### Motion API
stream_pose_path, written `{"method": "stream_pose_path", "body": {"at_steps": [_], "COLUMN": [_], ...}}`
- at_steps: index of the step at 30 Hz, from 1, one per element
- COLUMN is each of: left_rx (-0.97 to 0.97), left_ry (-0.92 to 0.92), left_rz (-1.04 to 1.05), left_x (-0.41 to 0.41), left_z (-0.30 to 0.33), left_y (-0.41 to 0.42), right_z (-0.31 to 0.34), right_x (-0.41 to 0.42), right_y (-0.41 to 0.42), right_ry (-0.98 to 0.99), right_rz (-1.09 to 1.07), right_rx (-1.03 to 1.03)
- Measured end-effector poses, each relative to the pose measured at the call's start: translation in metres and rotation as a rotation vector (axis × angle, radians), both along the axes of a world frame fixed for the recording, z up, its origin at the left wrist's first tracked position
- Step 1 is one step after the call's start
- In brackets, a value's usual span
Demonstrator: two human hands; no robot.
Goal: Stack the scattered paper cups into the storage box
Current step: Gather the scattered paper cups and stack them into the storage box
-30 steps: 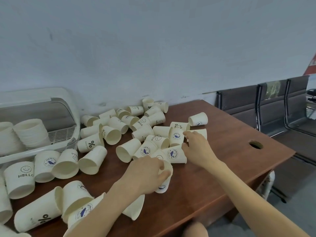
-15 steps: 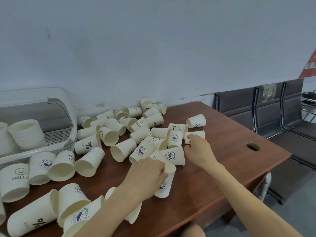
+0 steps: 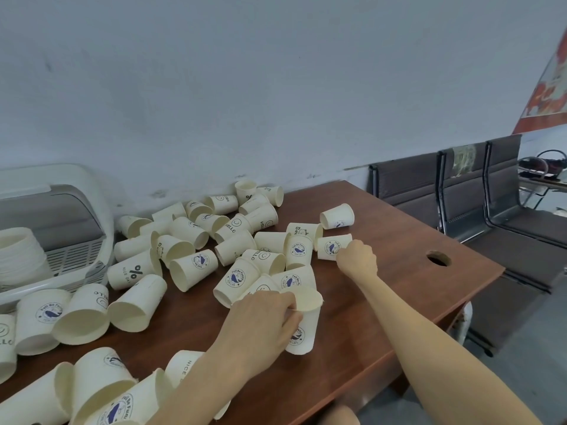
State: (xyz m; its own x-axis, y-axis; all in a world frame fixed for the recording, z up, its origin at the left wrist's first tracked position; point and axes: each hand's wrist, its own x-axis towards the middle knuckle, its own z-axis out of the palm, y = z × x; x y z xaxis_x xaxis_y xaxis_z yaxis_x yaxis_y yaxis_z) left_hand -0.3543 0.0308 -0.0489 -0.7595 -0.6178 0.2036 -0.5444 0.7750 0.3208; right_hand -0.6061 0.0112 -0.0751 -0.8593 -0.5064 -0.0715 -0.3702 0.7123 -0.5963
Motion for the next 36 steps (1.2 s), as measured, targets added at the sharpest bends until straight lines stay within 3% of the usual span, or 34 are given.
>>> {"method": "stream_pose_path", "body": {"at_steps": [10, 23, 36], "left_rx": [-0.008, -0.009, 0.139], "left_ry": [0.02, 0.12, 0.464], "left_rz": [0.021, 0.087, 0.336], "left_x": [0.007, 0.031, 0.117], "left_z": [0.009, 0.021, 0.028], "left_y": [-0.001, 0.002, -0.007], "right_z": [-0.001, 0.026, 0.065], "right_x": [0.006, 0.048, 0.161], "right_y": [-0.006, 0.023, 0.031], "right_ry": [0.069, 0.449, 0.551], "right_rz": [0.038, 0.161, 0.546], "right_rx": [-0.125, -0.243, -0.443]}}
